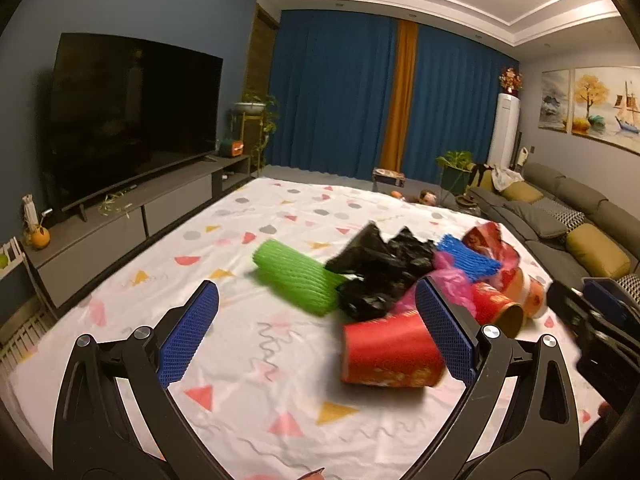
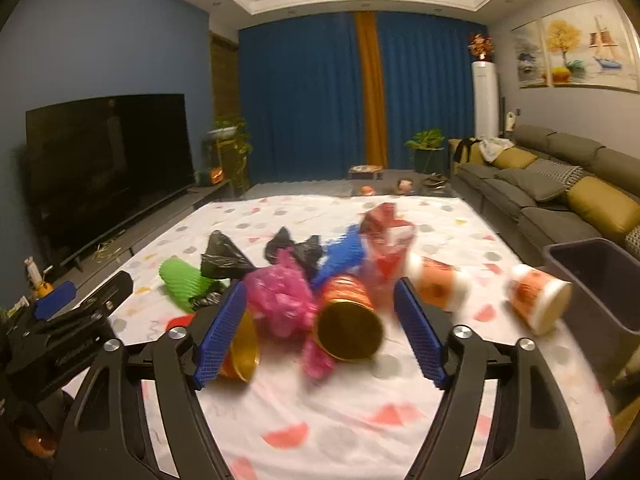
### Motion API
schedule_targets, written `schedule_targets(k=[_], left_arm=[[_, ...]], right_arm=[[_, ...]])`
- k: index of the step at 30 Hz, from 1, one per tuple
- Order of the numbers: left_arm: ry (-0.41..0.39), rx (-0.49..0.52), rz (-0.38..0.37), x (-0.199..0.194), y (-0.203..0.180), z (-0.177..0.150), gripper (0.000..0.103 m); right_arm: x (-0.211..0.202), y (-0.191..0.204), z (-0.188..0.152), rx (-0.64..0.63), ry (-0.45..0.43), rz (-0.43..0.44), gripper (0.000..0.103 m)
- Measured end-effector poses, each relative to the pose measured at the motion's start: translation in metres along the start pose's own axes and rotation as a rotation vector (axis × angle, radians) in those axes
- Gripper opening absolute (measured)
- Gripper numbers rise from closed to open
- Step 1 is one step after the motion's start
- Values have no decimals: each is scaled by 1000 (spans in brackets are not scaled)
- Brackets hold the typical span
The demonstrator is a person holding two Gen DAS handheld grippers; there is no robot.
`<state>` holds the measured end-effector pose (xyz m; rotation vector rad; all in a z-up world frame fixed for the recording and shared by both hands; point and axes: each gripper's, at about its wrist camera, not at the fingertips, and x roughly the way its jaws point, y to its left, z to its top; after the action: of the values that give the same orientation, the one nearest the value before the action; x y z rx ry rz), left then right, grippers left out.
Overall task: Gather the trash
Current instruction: 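Grasp the black plastic bag with the left tool while the right tool grasps the pink bag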
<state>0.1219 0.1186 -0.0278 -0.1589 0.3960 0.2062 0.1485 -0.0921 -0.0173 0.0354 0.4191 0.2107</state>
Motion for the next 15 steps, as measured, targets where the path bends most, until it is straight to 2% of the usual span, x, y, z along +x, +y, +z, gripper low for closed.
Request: schedule_targets(k=[6, 8, 15], left_arm=[[-5, -8, 6, 14, 17, 14, 97], [-14, -5, 5, 18, 19, 19, 97], [-21, 20, -12, 36, 16, 27, 97]], right_arm=[[47, 23, 6, -29, 66, 28, 64], [60, 26, 6, -34, 86, 27, 59], [97, 25, 1, -35, 159, 35, 51]])
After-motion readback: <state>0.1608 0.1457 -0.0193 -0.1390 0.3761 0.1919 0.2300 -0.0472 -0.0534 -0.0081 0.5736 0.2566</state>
